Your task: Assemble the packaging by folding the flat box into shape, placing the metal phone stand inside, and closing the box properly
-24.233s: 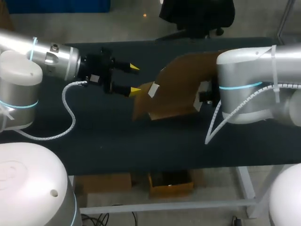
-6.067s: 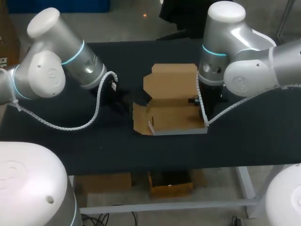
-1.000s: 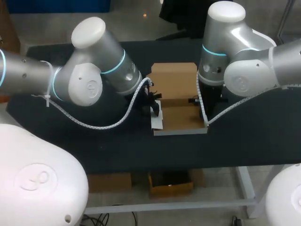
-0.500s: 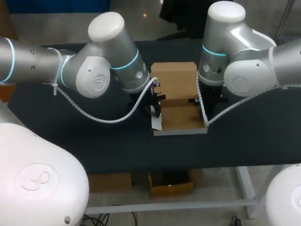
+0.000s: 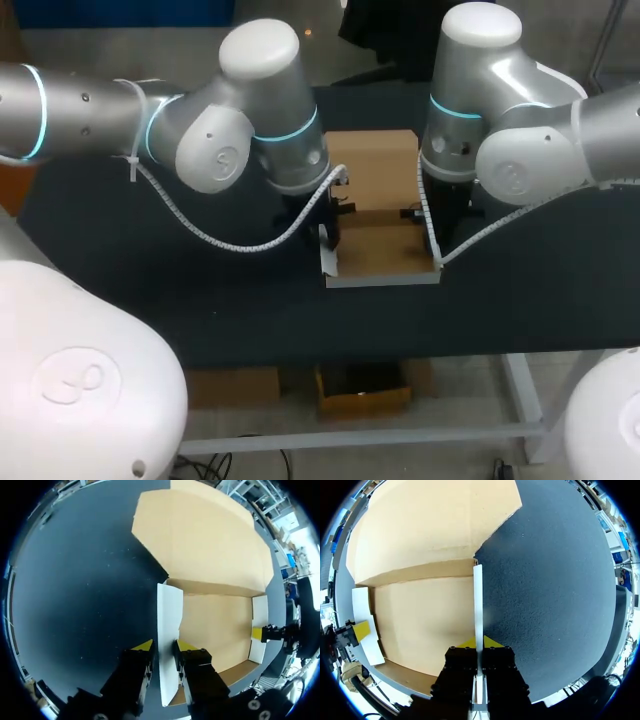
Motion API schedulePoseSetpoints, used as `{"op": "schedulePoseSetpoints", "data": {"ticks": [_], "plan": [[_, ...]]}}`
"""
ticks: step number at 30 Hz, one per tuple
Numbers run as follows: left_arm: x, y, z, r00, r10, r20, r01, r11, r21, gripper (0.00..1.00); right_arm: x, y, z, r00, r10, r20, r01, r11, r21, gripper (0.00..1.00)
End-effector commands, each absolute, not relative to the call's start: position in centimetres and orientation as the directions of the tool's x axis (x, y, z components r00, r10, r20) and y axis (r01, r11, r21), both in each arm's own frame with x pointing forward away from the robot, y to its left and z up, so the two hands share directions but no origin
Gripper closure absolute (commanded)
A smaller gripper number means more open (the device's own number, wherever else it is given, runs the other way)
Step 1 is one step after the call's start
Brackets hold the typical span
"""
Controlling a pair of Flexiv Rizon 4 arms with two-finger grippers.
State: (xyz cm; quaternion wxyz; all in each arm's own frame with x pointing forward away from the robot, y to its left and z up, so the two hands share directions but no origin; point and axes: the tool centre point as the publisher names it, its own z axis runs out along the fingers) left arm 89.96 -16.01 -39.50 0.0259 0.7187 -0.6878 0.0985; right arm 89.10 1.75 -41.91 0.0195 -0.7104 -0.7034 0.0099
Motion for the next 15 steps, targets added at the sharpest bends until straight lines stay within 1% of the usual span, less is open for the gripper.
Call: {"op": "schedulePoseSetpoints", "data": {"ticks": [1, 6, 10, 15], "plan": [[90.21, -16.05, -39.71, 0.047, -0.996, 0.069, -0.994, -0.054, -0.092, 0.75, 89.2, 1.75, -41.88, 0.009, 1.0, 0.011, 0.999, -0.008, -0.048, 1.0], [90.28, -15.64, -39.93, 0.055, -0.998, 0.04, -0.994, -0.059, -0.089, 0.76, 89.2, 1.75, -41.88, 0.009, 1.0, 0.011, 0.999, -0.008, -0.048, 1.0], [90.26, -15.41, -39.97, 0.062, -0.998, 0.025, -0.994, -0.064, -0.086, 0.82, 89.2, 1.75, -41.88, 0.009, 1.0, 0.011, 0.999, -0.008, -0.048, 1.0], [90.18, -15.33, -40.05, 0.066, -0.998, -0.003, -0.994, -0.065, -0.085, 0.81, 89.2, 1.75, -41.88, 0.009, 1.0, 0.011, 0.999, -0.008, -0.048, 1.0]]}}
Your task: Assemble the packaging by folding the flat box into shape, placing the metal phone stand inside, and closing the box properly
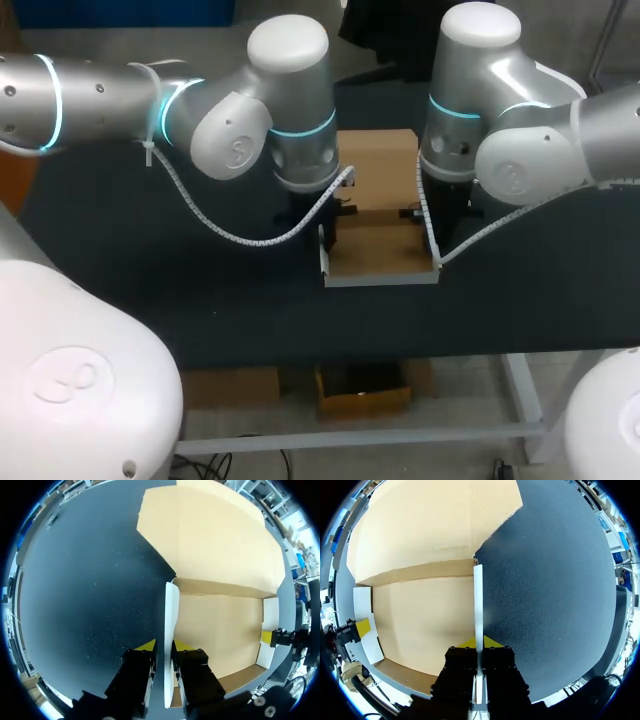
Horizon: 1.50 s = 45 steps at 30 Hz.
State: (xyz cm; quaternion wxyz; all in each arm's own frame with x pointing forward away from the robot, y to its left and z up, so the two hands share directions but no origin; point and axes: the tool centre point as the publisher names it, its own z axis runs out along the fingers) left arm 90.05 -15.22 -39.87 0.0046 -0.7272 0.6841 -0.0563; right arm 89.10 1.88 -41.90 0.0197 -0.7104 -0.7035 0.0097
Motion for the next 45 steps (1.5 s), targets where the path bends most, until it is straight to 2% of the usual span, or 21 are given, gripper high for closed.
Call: {"op": "schedulePoseSetpoints", "data": {"ticks": [1, 11, 22, 25, 31, 43, 45], "plan": [[90.16, -15.32, -40.04, 0.068, -0.998, -0.007, -0.994, -0.067, -0.085, 0.81, 89.2, 1.75, -41.88, 0.009, 1.0, 0.011, 0.999, -0.008, -0.048, 1.0], [89.91, -15.11, -40.21, 0.079, -0.997, -0.026, -0.994, -0.076, -0.078, 0.8, 89.2, 1.75, -41.88, 0.009, 1.0, 0.011, 0.999, -0.008, -0.048, 1.0], [89.76, -14.92, -40.66, 0.075, -0.997, 0.014, -0.995, -0.076, -0.069, 0.91, 89.2, 1.75, -41.88, 0.009, 1.0, 0.011, 0.999, -0.008, -0.048, 1.0], [89.7, -14.9, -40.79, 0.076, -0.997, 0.023, -0.995, -0.077, -0.064, 0.91, 89.2, 1.75, -41.88, 0.009, 1.0, 0.011, 0.999, -0.008, -0.048, 1.0], [89.63, -14.86, -40.99, 0.071, -0.997, 0.032, -0.996, -0.073, -0.059, 1.0, 89.2, 1.75, -41.88, 0.009, 1.0, 0.011, 0.999, -0.008, -0.048, 1.0], [89.67, -14.73, -40.97, 0.067, -0.997, 0.031, -0.996, -0.069, -0.056, 1.0, 89.2, 1.75, -41.88, 0.009, 1.0, 0.011, 0.999, -0.008, -0.048, 1.0], [89.67, -14.73, -40.97, 0.066, -0.997, 0.031, -0.996, -0.067, -0.056, 1.0, 89.2, 1.75, -41.88, 0.009, 1.0, 0.011, 0.999, -0.008, -0.048, 0.96]]}}
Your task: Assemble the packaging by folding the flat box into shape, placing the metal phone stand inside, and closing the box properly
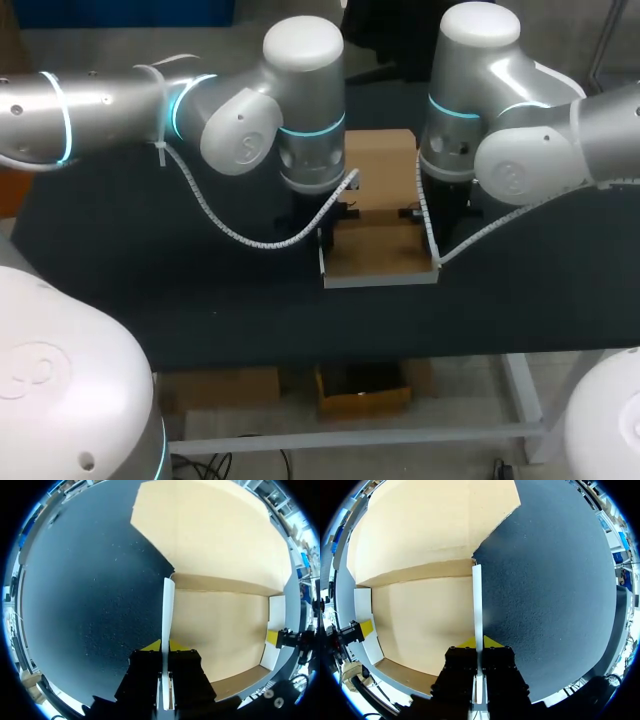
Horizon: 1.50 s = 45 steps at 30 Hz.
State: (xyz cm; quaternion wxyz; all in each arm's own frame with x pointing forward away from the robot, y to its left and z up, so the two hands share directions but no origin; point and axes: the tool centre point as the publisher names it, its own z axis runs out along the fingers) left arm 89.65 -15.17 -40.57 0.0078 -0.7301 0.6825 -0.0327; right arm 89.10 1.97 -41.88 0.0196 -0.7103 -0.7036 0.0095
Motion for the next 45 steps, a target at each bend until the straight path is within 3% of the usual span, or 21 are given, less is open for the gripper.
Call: {"op": "schedulePoseSetpoints", "data": {"ticks": [1, 15, 16, 17, 19, 30, 45], "plan": [[89.7, -14.7, -41.0, 0.065, -0.997, 0.03, -0.996, -0.067, -0.057, 1.0, 89.2, 1.8, -41.9, 0.009, 1.0, 0.011, 0.999, -0.008, -0.048, 0.95], [89.5, -14.6, -40.3, 0.058, -0.998, 0.017, -0.994, -0.059, -0.093, 1.0, 88.8, 1.7, -40.4, -0.036, 0.999, 0.034, 0.999, 0.036, 0.0, 0.52], [89.4, -14.6, -40.2, 0.056, -0.998, 0.016, -0.994, -0.057, -0.096, 1.0, 88.8, 1.6, -40.1, -0.045, 0.998, 0.044, 0.999, 0.045, 0.008, 0.45], [89.4, -14.5, -40.2, 0.054, -0.998, 0.014, -0.994, -0.055, -0.099, 1.0, 88.7, 1.5, -39.9, -0.056, 0.997, 0.055, 0.998, 0.055, 0.017, 0.23], [89.4, -14.5, -40.1, 0.047, -0.999, 0.011, -0.993, -0.048, -0.103, 1.0, 88.6, 1.4, -39.2, -0.076, 0.995, 0.065, 0.997, 0.073, 0.037, 0.0], [89.6, -13.9, -39.7, 0.014, -1.0, -0.007, -0.993, -0.013, -0.118, 1.0, 87.5, -0.2, -35.4, -0.331, 0.936, 0.123, 0.935, 0.307, 0.18, 0.0], [89.6, -13.3, -40.0, 0.006, -1.0, -0.028, -0.994, -0.003, -0.111, 1.0, 85.3, -3.7, -32.5, -0.739, 0.657, 0.148, 0.648, 0.633, 0.423, 0.0]]}}
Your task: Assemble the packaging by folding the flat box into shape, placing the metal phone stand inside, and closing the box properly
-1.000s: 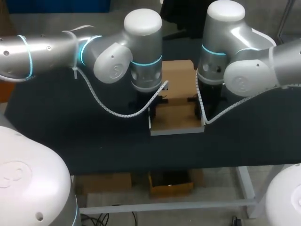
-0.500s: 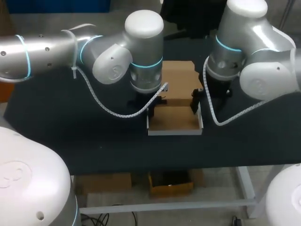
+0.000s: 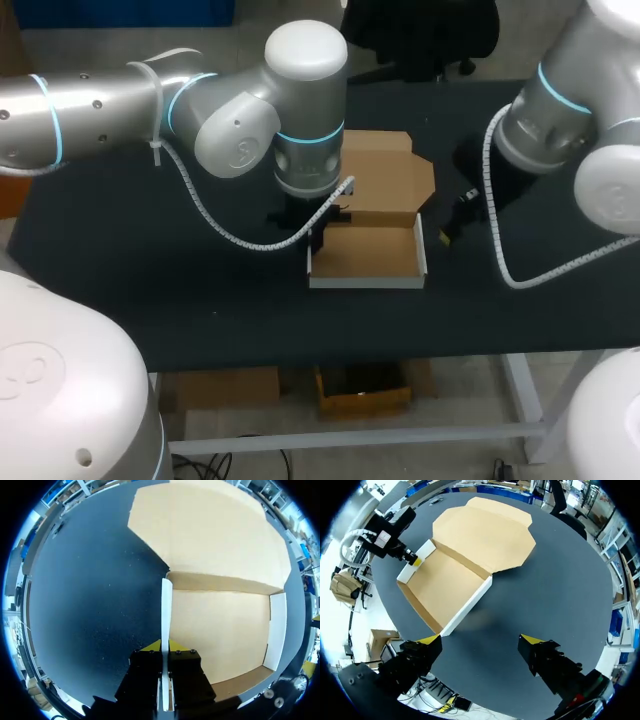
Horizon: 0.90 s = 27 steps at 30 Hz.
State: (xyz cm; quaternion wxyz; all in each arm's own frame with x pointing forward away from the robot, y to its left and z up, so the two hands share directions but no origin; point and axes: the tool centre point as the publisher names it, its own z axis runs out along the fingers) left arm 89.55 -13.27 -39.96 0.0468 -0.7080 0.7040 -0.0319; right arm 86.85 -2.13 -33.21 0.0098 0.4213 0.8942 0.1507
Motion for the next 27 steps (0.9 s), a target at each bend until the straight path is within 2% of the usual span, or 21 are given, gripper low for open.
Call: {"op": "schedulePoseSetpoints", "data": {"ticks": [1, 17, 27], "plan": [[89.6, -13.3, -40.0, 0.005, -1.0, -0.029, -0.994, -0.002, -0.11, 1.0, 85.0, -3.9, -32.3, -0.764, 0.631, 0.136, 0.619, 0.655, 0.434, 0.0], [89.6, -12.8, -40.3, 0.044, -0.999, -0.023, -0.996, -0.042, -0.073, 1.0, 84.8, -4.1, -31.7, -0.761, 0.64, 0.102, 0.616, 0.666, 0.42, 0.0], [89.6, -12.6, -40.5, 0.04, -0.995, -0.096, -0.995, -0.03, -0.096, 1.0, 83.7, -5.7, -31.0, -0.899, 0.429, 0.088, 0.416, 0.775, 0.476, 0.0]]}}
